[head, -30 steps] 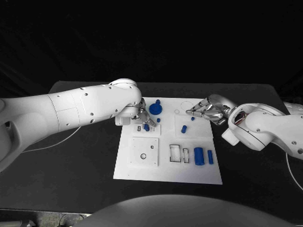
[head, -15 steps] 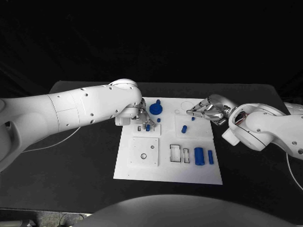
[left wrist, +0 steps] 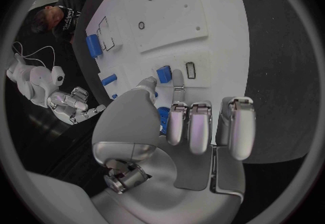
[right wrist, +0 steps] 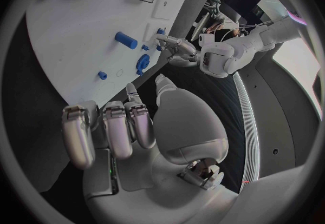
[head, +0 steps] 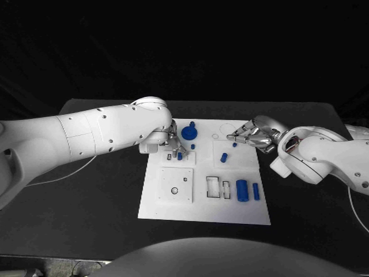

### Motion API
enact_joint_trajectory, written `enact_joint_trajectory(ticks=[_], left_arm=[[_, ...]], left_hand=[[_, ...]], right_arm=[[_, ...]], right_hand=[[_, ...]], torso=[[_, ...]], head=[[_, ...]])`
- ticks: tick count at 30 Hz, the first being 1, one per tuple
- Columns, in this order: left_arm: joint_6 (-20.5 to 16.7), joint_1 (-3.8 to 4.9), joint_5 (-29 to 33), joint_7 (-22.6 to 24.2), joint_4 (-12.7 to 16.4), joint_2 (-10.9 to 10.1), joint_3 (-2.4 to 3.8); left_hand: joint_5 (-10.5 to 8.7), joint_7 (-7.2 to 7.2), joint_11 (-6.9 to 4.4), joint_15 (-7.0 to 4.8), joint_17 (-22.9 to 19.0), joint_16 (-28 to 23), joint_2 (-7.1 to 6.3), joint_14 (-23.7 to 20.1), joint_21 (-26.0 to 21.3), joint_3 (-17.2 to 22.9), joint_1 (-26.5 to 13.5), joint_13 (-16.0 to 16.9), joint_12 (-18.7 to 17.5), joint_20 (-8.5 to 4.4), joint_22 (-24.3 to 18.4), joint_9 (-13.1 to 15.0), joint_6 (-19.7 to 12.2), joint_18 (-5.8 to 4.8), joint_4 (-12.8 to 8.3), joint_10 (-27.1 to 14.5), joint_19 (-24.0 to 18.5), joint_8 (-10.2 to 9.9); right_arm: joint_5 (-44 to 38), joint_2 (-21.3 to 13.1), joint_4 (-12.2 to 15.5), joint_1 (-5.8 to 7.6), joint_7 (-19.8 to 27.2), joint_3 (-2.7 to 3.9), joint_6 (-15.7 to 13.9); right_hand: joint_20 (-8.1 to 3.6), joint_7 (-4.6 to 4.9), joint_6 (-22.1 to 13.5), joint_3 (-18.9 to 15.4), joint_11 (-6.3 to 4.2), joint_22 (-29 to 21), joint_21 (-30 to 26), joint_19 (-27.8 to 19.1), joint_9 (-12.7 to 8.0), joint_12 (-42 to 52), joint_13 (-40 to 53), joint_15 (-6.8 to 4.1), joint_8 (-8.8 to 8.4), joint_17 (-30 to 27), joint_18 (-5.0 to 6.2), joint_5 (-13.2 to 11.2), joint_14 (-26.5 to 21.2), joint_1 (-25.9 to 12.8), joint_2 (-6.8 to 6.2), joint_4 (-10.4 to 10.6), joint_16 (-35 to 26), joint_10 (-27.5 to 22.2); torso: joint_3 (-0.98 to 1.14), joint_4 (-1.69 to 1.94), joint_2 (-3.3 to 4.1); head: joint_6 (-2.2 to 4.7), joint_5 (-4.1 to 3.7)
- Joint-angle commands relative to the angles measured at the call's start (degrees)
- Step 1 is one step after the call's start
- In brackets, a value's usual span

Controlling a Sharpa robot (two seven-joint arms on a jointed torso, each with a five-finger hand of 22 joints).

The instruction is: Assemble the parts on the task board

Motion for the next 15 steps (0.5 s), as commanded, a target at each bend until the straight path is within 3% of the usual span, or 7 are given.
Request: enact_joint_trajectory(ticks=[1, 7, 11, 15], left_arm=[[-0.87, 0.0, -0.47, -2.92, 0.27, 0.04, 0.02], [-7.75, 0.06, -1.28, 0.87, 2.74, -2.17, 0.2], [-16.21, 0.44, -0.86, 7.25, 5.68, -5.32, 0.86], [-25.14, 0.75, 2.18, 15.83, 7.78, -8.08, 1.15]], left_hand=[[0.29, -0.15, -0.36, -0.15, 15.07, 0.15, 0.14, 5.95, 0.14, -0.23, 0.52, 15.05, 0.14, -0.06, 15.06, 0.05, 0.39, -0.86, -0.06, 6.16, 5.93, 0.32], [-0.17, 0.0, -0.26, -0.18, 15.07, 0.15, -0.44, 5.95, 0.14, -1.94, -1.39, 15.05, 0.14, -0.18, 15.06, 0.42, 0.47, -0.86, 0.12, 6.16, 5.93, 0.38], [-1.7, 0.28, -0.03, -0.04, 15.07, 0.15, -1.1, 5.95, 0.14, -3.77, -3.94, 15.05, 0.14, -0.17, 15.06, 0.62, -0.09, -0.86, 0.14, 6.16, 5.93, 0.06], [-2.33, 0.89, 0.47, 0.36, 15.07, 0.15, -1.1, 5.95, 0.14, -3.99, -2.78, 15.05, 0.14, 0.1, 15.06, 0.44, -2.27, -0.86, 0.06, 6.16, 5.93, -0.92]], right_arm=[[-0.59, 0.06, 0.01, -0.06, 0.16, -0.01, 0.17], [-0.59, -0.04, 0.07, -0.07, 0.21, -0.01, 0.18], [-0.59, -0.15, 0.03, -0.09, 0.25, -0.01, 0.22], [-0.57, -0.27, 0.02, -0.1, 0.28, -0.01, 0.25]], right_hand=[[0.46, 0.25, -0.12, -0.09, 0.42, 15.09, 0.26, 6.1, -0.09, -0.29, 15.08, 0.41, 0.23, 15.08, -0.81, 0.27, 5.87, 0.37, 0.11, -0.38, 0.23, 6.11], [0.46, 0.25, -0.12, -0.09, 0.42, 15.09, 0.26, 6.1, -0.09, -0.29, 15.08, 0.41, 0.23, 15.08, -0.81, 0.27, 5.87, 0.37, 0.11, -0.38, 0.23, 6.11], [0.46, 0.25, -0.12, -0.09, 0.42, 15.09, 0.26, 6.1, -0.09, -0.29, 15.08, 0.41, 0.23, 15.08, -0.81, 0.27, 5.87, 0.37, 0.11, -0.38, 0.23, 6.11], [0.46, 0.25, -0.12, -0.09, 0.42, 15.09, 0.26, 6.1, -0.09, -0.29, 15.08, 0.41, 0.23, 15.08, -0.81, 0.27, 5.87, 0.37, 0.11, -0.38, 0.23, 6.11]], torso=[[0.02, 0.01, 0.03], [-0.02, -0.02, 0.09], [0.03, 0.07, -0.01], [0.04, 0.08, 0.03]], head=[[0.0, 0.07], [0.0, 0.16], [0.0, 0.05], [0.0, 0.16]])
